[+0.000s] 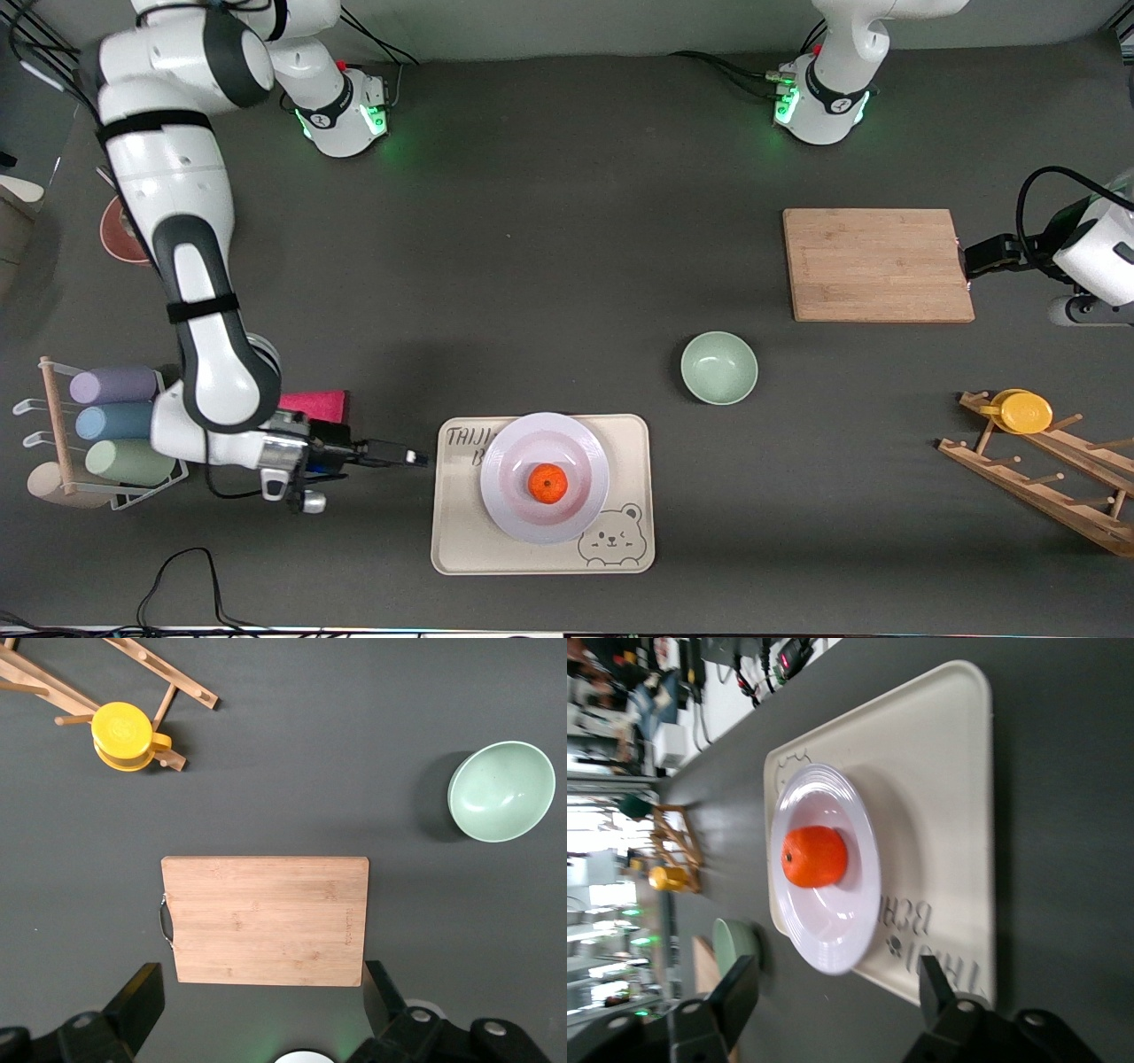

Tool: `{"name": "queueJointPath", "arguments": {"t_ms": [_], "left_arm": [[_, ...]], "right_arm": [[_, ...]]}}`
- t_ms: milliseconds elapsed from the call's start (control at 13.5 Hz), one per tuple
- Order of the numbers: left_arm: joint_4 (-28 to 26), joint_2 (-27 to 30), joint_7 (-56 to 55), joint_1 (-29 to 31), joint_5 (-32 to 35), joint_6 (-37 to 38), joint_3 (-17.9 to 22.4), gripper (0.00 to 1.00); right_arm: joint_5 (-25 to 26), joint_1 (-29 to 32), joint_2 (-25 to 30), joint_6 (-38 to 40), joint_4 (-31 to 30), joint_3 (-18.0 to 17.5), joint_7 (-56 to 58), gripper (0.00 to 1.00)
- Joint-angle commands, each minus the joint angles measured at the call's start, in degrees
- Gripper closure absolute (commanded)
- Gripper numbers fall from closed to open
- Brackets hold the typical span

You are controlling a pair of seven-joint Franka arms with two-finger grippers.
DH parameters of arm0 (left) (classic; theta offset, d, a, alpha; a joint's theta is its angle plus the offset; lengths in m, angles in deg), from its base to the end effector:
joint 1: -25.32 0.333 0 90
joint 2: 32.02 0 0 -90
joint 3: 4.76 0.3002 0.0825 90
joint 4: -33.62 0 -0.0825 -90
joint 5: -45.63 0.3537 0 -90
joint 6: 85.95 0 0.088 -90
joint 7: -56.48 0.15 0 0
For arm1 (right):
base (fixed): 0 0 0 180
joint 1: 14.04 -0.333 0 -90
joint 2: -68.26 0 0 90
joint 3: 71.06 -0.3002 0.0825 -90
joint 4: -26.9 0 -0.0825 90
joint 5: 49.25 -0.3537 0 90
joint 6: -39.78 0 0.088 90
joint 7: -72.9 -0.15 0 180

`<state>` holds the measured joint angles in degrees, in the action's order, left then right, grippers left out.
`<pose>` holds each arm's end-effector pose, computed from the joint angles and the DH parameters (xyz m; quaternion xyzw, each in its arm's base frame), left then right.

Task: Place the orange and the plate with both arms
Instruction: 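Release the plate and raise the right gripper away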

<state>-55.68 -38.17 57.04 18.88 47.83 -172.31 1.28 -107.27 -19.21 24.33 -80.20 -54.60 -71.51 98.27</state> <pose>0.5372 -0.0001 0.5096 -0.9965 0.0085 0.0790 0.0247 0.6903 0.1402 0.2298 -0.9107 0.0203 -0.0292 0.4116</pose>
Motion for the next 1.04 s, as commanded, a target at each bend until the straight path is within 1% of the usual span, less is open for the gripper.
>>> {"name": "queueJointPath", "arguments": {"t_ms": [0, 74, 296, 444, 519, 667, 741, 963], "left_arm": [[1.5, -0.4, 0.1, -0.9, 0.7, 0.6, 0.6, 0.00], [1.6, -0.5, 0.0, -1.0, 0.9, 0.4, 0.6, 0.00], [1.6, -1.1, -0.2, -1.5, 0.9, -0.4, 0.5, 0.00], [1.5, -1.4, -0.6, -1.5, 0.9, -0.3, 0.5, 0.00], [1.5, -1.4, -0.7, -1.5, 0.9, 0.0, 0.5, 0.00], [1.5, -1.3, -0.7, -1.5, 0.9, 0.6, 0.5, 0.00], [1.5, -1.3, -0.4, -1.5, 0.9, 0.5, 0.5, 0.00], [1.6, -0.9, 0.0, -1.5, 0.8, 0.7, 0.4, 0.00]], "right_arm": [[16.3, 0.6, 15.2, 3.6, -11.3, 0.7, -5.6, 0.00], [22.4, 0.6, 18.5, 7.9, -11.1, 1.9, -10.3, 0.00], [40.5, 0.7, 28.8, 18.7, -10.7, 2.4, -20.9, 0.00], [47.8, 1.2, 34.8, 25.9, -10.7, 2.3, -23.8, 0.00], [51.1, 2.4, 37.1, 27.8, -10.6, 2.2, -24.0, 0.00], [55.5, 2.8, 40.0, 32.7, -9.3, 2.3, -24.0, 0.00], [56.9, 2.9, 40.6, 34.5, -8.8, 2.6, -23.3, 0.00], [57.5, 3.9, 41.2, 35.2, -8.3, 4.5, -21.7, 0.00]]}}
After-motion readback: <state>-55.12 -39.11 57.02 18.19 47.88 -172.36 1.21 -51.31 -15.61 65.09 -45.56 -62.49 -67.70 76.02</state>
